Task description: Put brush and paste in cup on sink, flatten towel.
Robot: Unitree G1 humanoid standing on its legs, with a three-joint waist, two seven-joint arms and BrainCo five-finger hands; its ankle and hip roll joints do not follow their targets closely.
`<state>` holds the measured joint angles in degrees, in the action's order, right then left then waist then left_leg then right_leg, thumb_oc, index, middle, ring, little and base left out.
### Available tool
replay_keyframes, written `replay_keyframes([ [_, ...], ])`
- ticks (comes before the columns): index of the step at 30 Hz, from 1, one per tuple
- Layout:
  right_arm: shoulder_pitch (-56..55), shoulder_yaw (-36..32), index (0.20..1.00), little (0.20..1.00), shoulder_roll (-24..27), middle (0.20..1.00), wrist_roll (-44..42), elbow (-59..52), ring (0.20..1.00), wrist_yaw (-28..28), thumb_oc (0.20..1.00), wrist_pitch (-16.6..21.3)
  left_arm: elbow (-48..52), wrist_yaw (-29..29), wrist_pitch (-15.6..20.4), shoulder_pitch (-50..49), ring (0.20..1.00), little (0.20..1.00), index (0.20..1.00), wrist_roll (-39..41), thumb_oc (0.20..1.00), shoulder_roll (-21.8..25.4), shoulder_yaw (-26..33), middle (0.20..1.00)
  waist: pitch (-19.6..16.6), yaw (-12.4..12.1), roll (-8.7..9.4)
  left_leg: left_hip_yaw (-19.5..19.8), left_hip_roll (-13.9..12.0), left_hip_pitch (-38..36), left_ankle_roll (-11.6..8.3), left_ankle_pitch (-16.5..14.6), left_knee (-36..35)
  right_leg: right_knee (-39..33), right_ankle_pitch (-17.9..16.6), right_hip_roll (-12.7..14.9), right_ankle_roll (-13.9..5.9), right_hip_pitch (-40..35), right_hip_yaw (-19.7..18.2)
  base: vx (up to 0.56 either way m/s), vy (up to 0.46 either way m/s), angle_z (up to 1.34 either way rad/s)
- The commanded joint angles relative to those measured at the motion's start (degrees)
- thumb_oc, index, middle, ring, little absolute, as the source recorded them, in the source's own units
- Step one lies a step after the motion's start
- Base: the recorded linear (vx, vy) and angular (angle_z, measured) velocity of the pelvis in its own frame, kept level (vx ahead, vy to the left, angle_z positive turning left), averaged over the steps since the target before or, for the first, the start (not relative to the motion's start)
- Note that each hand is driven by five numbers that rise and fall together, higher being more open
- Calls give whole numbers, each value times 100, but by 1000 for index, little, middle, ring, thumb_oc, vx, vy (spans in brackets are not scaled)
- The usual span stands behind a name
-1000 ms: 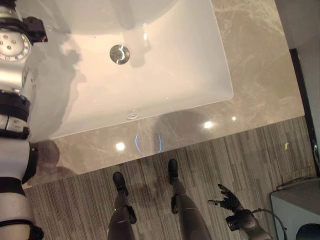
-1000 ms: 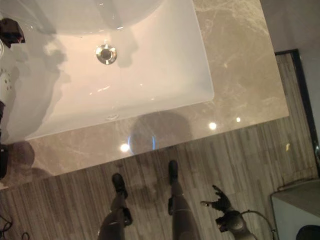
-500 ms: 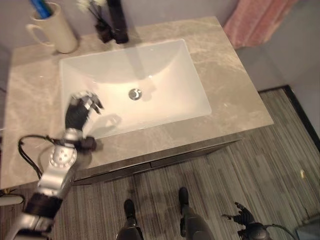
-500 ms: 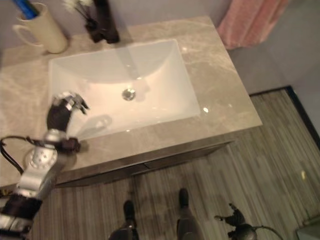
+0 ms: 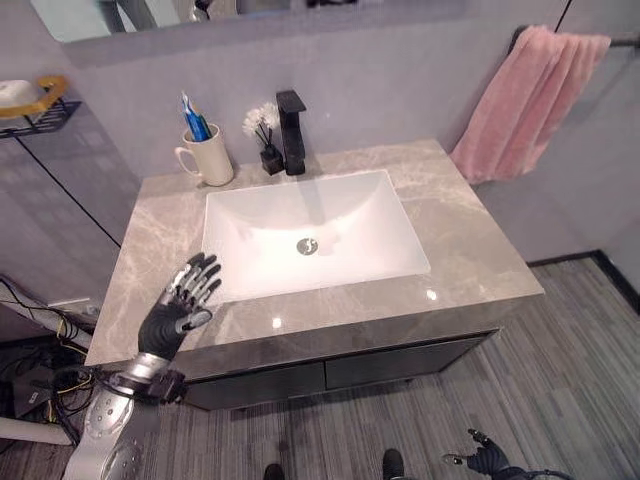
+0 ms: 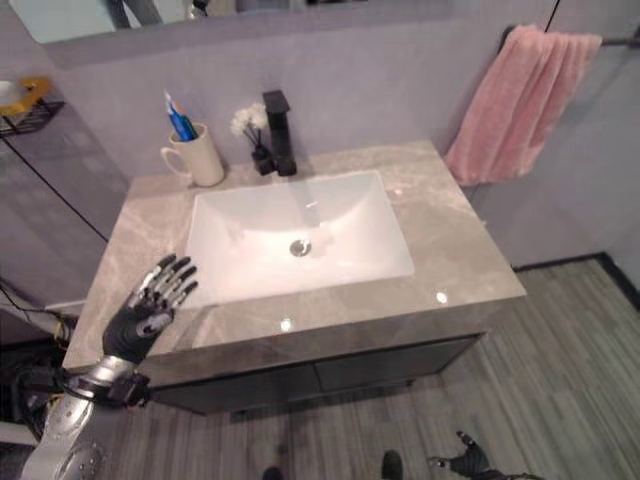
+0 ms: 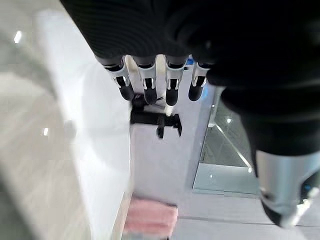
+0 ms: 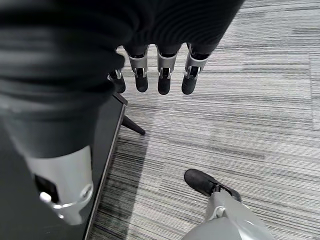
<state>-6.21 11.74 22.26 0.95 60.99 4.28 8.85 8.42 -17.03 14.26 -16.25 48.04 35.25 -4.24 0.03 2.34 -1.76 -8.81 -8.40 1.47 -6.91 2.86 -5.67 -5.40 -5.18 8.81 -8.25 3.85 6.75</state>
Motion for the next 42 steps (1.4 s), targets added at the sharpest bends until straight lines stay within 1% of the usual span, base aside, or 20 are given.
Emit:
replay_keyframes([
  [1,-58,-40,1000,1000,-19,1000,1,-48,1000,-93,1000,222,118,-582,-16,49,1000,1000,1000,189,1000,369,-193,1000,-77,87,175,-19,67,29,41,100,67,40,-31,144,-173,-107,50,-16,-42,-12],
  [4,-65,-14,1000,1000,7,1000,23,48,1000,-107,1000,235,-9,-802,-161,-18,1000,1000,1000,185,1000,645,-610,1000,-93,115,152,-48,40,-8,29,105,67,40,-16,109,-163,-132,27,-8,-49,-12],
  [6,-12,66,1000,1000,85,1000,17,198,1000,-96,1000,227,-643,-898,-268,2,1000,1000,1000,-288,1000,955,-1338,1000,-74,184,95,-80,-16,-58,0,124,67,40,27,36,-138,-187,-21,-14,-75,-8],
  [9,48,113,1000,1000,181,1000,-64,230,1000,-68,1000,225,-806,-909,-264,55,1000,1000,1000,-763,1000,1315,-1735,1000,-87,235,45,-103,-74,-24,-29,172,67,40,41,-22,-105,-149,-45,-5,-69,-4],
  [10,65,179,1000,1000,237,1000,-143,185,1000,-57,1000,237,-1240,-907,-347,89,1000,1000,1000,-978,1000,1345,-1988,1000,-69,293,23,-114,-158,-48,-57,217,67,167,124,-115,-48,-138,-66,6,-81,-10],
  [12,45,194,1000,1000,263,1000,-199,134,1000,-63,1000,250,-1455,-883,-350,123,1000,1000,1000,-1120,1000,1337,-2069,1000,-44,330,7,-116,-212,-44,-75,246,67,300,204,-185,-7,-86,-96,-10,-67,-10],
  [16,-21,189,1000,1000,353,1000,-336,28,1000,-82,1000,246,-2394,-721,-359,150,1000,1000,1000,-1844,1000,1053,-2229,1000,-51,401,-3,-123,-296,-5,-107,301,67,313,267,-332,59,-56,-113,-5,-80,-3],
  [17,-50,201,1000,1000,374,1000,-333,47,1000,-85,1000,215,-3049,-375,-360,172,1000,1000,1000,-2588,1000,706,-2172,1000,-85,413,-8,-119,-300,-42,-92,316,67,239,265,-365,80,-110,-115,33,-59,-1],
  [18,-47,203,1000,1000,386,1000,-334,48,1000,-85,1000,214,-3080,-363,-342,185,1000,1000,1000,-2613,1000,674,-2181,1000,-80,418,-20,-118,-301,-47,-93,315,67,232,263,-366,80,-118,-113,29,-47,-1],
  [21,15,203,1000,1000,369,1000,-263,284,1000,-28,1000,116,-4022,231,-359,267,1000,1000,1000,-3939,1000,-9,-1923,1000,-60,367,8,-29,-250,-138,-34,299,67,149,274,-382,110,-200,-158,12,-1,-1],
  [23,119,145,1000,1000,329,1000,-255,518,1000,23,1000,36,-4647,622,-412,419,1000,1000,1000,-4505,1000,-505,-1742,1000,-19,273,75,331,-75,-171,59,179,141,134,272,-364,142,-245,-243,11,0,-2],
  [25,217,57,1000,1000,331,1000,-297,645,1000,30,1000,-8,-5093,848,-441,546,1000,1000,1000,-4739,1000,-819,-1599,1000,44,196,156,903,214,-32,178,-48,382,164,242,-329,172,-225,-334,-33,17,-4],
  [27,372,16,1000,1000,321,1000,-325,796,1000,30,1000,-49,-5585,1126,-447,717,1000,1000,1000,-4959,1000,-1144,-1507,1000,104,120,208,1480,667,146,342,-372,753,282,202,-293,184,-117,-527,-48,61,-24],
  [28,410,7,1000,1000,306,1000,-347,777,1000,17,1000,-52,-5766,1198,-469,803,1000,1000,1000,-4991,1000,-1246,-1465,1000,108,117,204,1553,767,171,389,-425,784,325,193,-302,185,-79,-597,-34,113,-69],
  [31,408,-49,1000,1000,222,1000,-355,829,1000,-8,1000,-79,-6265,1368,-444,1080,1000,1000,1000,-5156,1000,-1458,-1511,1000,27,167,197,1355,852,125,482,-510,788,325,152,-233,117,-65,-665,13,153,-43],
  [34,455,-117,1000,1000,199,1000,-436,888,1000,-18,1000,-93,-6234,1436,-399,1197,1000,1000,1000,-5106,1000,-1510,-1562,1000,10,172,207,1284,987,76,579,-616,837,350,92,-136,35,-14,-760,-14,167,-20],
  [36,407,-433,1000,1000,32,1000,-1259,396,1000,-54,1000,19,-5776,1544,-313,1282,1000,1000,1000,-5212,1000,-1429,-1688,1000,117,241,227,1115,1193,163,691,-768,1087,510,-3,2,-78,224,-996,-106,231,-46],
  [38,325,-540,1000,1000,-21,1000,-1515,154,1000,-22,1000,69,-5565,1523,-312,1258,1000,1000,1000,-5118,1000,-1393,-1703,1000,163,266,239,1057,1245,201,723,-811,1160,570,-38,40,-109,307,-1089,-70,133,-44],
  [40,255,-610,1000,1000,-60,1000,-1755,-135,1000,-57,1000,127,-5170,1496,-291,1240,1000,1000,1000,-4882,1000,-1338,-1670,1000,300,306,259,967,1383,315,804,-908,1326,644,-173,139,-182,524,-1288,-174,202,-27],
  [42,212,-598,1000,1000,-98,1000,-1936,-579,1000,-42,1000,178,-5111,1537,-261,1303,1000,1000,1000,-4818,1000,-1361,-1730,1000,472,436,291,676,1472,478,868,-925,1315,534,-539,267,-313,894,-1590,-256,256,-35],
])
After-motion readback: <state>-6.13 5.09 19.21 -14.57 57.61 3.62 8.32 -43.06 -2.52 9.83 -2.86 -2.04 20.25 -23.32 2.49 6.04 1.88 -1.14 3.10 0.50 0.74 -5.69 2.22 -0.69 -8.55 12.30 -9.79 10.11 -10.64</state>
